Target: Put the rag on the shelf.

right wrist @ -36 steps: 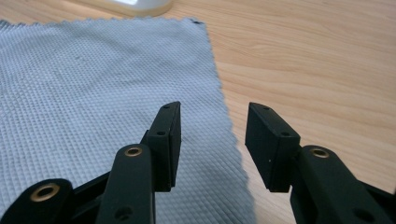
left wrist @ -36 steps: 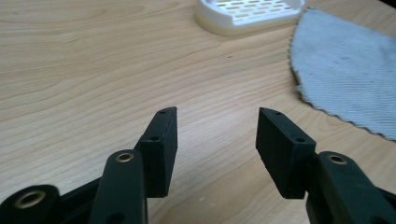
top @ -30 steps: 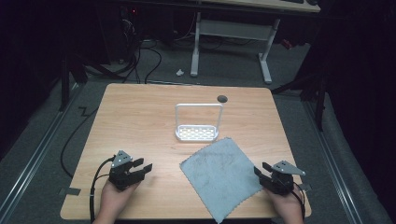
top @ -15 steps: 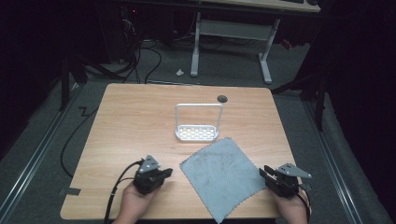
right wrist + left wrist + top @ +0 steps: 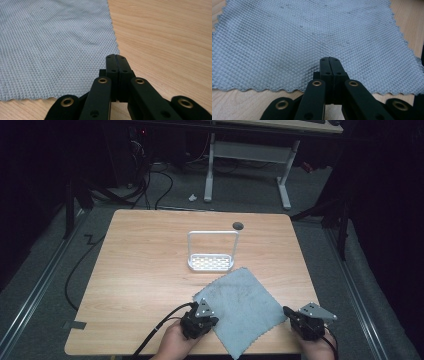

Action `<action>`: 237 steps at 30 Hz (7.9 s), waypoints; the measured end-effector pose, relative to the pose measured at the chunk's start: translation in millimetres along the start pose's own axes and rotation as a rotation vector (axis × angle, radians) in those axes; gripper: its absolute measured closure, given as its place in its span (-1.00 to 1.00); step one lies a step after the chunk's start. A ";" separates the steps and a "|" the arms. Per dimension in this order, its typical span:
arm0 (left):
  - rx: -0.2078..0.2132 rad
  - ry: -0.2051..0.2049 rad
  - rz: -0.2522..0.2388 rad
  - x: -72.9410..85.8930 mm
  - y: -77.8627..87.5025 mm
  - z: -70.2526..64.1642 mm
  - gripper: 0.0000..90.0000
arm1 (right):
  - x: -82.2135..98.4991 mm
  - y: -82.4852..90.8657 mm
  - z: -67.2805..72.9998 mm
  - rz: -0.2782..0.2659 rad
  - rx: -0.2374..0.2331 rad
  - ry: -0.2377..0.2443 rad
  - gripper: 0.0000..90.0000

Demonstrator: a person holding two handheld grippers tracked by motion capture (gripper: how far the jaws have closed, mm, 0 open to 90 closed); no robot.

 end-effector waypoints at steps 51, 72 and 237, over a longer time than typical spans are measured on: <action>-0.273 0.254 -0.100 60.1 71.8 122.3 0.46 | -95.0 -94.3 130.4 0.052 -0.244 0.241 0.98; -0.121 0.117 -0.040 49.7 57.9 65.7 0.61 | -49.2 -58.1 124.0 0.062 -0.256 0.241 0.94; -0.511 0.104 -0.593 -208.8 209.2 222.2 0.98 | -352.5 -4.5 7.1 -0.513 -0.042 -0.019 0.99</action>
Point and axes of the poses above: each handheld gripper's, and its own axes: y roughly backward along the jaws, x roughly out of its underside, z roughly to its left, the point moved 8 cm from there along -y, roughly forward along the jaws, and after that the axes turned 6 degrees about z, right-handed, at the moved point
